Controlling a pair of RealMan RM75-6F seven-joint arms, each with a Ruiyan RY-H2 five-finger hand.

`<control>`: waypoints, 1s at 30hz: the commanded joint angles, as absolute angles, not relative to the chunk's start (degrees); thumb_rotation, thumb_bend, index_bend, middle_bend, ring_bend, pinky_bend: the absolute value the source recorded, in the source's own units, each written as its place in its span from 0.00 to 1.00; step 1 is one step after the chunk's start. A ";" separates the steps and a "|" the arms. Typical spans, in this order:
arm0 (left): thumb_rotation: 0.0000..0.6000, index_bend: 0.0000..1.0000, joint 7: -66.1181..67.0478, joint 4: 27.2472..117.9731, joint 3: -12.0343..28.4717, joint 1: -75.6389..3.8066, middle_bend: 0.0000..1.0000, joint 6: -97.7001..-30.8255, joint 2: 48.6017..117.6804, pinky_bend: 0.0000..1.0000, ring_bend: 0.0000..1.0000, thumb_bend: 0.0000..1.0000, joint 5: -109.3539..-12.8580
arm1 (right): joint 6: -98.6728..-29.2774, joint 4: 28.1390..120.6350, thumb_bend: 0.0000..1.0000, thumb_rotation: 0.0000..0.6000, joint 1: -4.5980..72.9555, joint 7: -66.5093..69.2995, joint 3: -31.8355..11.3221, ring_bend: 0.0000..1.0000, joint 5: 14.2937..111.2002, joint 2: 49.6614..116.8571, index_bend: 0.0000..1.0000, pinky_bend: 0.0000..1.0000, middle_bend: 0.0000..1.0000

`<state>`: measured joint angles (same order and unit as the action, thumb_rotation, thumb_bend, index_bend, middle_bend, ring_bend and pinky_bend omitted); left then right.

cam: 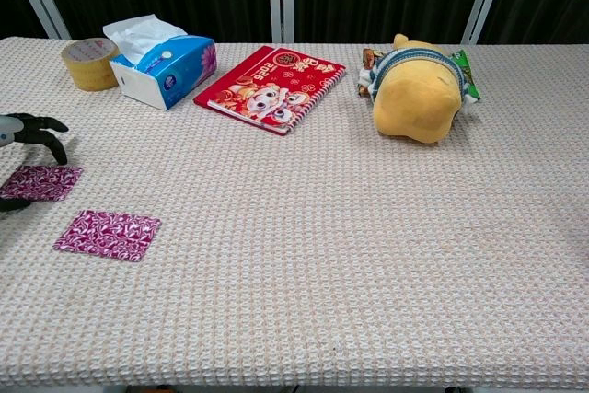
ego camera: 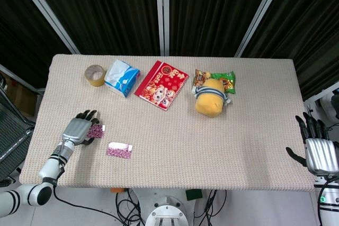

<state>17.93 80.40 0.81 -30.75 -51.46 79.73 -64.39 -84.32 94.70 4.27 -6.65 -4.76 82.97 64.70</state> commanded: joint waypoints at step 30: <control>1.00 0.41 21.57 101.24 -1.83 -26.03 0.07 -61.52 73.87 0.14 0.00 0.25 -71.22 | -83.99 93.99 0.47 1.00 4.37 -5.60 -4.88 0.00 82.49 64.77 0.00 0.00 0.00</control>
<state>18.93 98.77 -0.57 -27.24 -59.82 74.19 -71.22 -83.98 94.05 4.39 -5.65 -4.88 82.51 64.77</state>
